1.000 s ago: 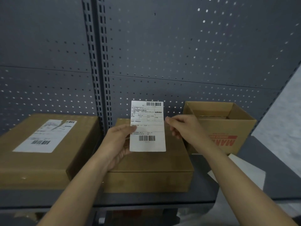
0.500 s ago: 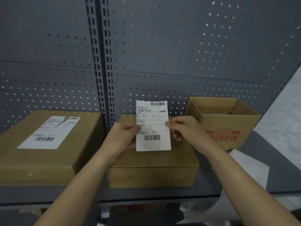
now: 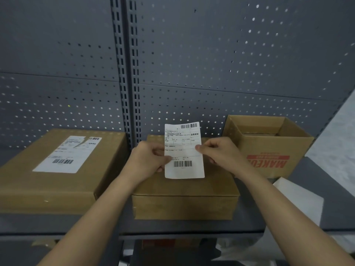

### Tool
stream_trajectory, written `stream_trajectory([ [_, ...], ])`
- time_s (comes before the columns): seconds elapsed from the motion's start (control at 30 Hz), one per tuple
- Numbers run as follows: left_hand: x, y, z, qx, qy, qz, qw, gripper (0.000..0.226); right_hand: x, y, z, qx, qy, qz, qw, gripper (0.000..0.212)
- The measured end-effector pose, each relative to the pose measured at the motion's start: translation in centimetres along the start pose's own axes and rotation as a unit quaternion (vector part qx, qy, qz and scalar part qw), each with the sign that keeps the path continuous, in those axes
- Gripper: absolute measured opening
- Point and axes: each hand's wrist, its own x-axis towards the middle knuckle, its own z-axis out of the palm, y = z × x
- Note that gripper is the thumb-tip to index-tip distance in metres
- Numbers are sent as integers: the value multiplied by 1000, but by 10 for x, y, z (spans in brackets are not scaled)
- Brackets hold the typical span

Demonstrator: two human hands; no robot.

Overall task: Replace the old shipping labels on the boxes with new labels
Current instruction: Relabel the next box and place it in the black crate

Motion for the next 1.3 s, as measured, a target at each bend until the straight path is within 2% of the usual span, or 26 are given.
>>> stream_trajectory([
  [0.2, 0, 0, 1, 30, -25, 7, 999, 32, 0, 6, 2, -17, -30, 12, 999, 21],
  [0.5, 1, 0, 3, 75, -38, 4, 996, 40, 0, 12, 4, -53, -25, 11, 998, 28],
  [0.67, -1, 1, 5, 98, -32, 17, 995, 38, -3, 14, 5, -77, -23, 8, 997, 30],
  [1.03, -8, 6, 12, 144, -13, 42, 989, 55, -10, 11, 8, -155, -19, -2, 988, 33],
  [1.3, -16, -1, 21, 227, 23, 66, 971, 52, -16, 15, 15, -213, 8, -17, 977, 39],
])
